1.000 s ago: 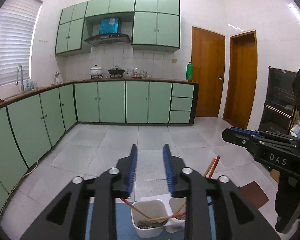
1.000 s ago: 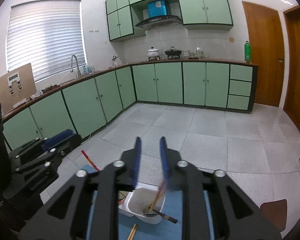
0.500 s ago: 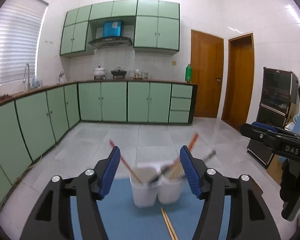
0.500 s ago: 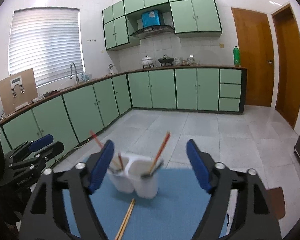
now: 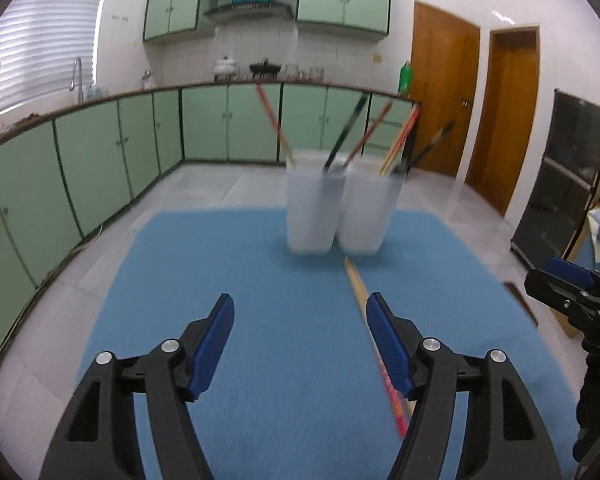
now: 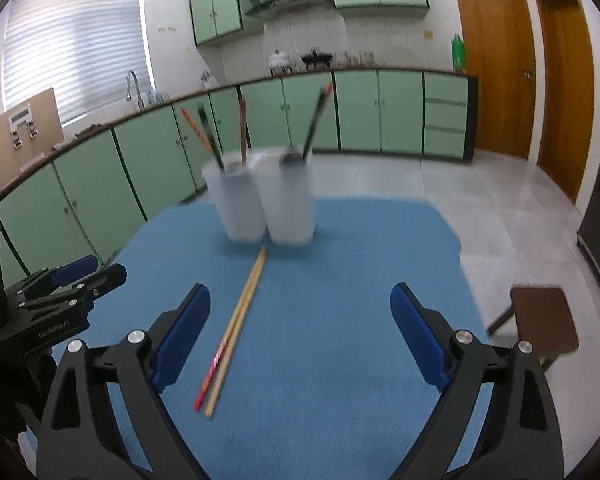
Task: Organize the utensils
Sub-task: 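Move both open tools back over the last two chopsticks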
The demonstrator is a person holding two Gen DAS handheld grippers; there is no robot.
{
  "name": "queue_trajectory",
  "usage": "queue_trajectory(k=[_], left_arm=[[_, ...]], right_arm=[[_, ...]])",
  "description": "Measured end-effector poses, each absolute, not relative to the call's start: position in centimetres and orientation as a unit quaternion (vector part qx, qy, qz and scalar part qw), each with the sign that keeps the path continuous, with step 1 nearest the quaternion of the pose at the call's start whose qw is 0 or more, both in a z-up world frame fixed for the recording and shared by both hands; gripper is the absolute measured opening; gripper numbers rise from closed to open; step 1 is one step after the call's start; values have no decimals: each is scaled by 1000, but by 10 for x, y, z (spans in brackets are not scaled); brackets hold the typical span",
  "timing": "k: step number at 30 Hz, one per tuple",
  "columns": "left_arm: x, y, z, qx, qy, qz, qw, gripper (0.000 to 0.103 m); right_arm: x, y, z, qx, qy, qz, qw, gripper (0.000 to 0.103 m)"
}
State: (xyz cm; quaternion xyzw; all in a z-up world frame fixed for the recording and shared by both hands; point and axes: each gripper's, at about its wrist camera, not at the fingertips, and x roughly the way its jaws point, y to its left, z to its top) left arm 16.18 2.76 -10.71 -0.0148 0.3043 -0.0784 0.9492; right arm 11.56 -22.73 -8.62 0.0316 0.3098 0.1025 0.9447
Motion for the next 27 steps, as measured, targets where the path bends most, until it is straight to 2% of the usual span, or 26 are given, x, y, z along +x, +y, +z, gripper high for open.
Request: queue_trajectory(k=[8,14,22,27], left_arm=[[145,33,-158,-10,363,-69,929,67],[137,36,-174,-5,386,-60,921,68],[138,43,-182,-6,407,-54,912,69],[140,46,-184,-12,414,-53,909,69]], right_arm=[[97,-207,-135,26,358,93,929,89],[87,-188,-156,16,385,103,917,89],[85,-166,-167,-10,407,113,906,79],[89,-162,-171,-15,419,114,901,65]])
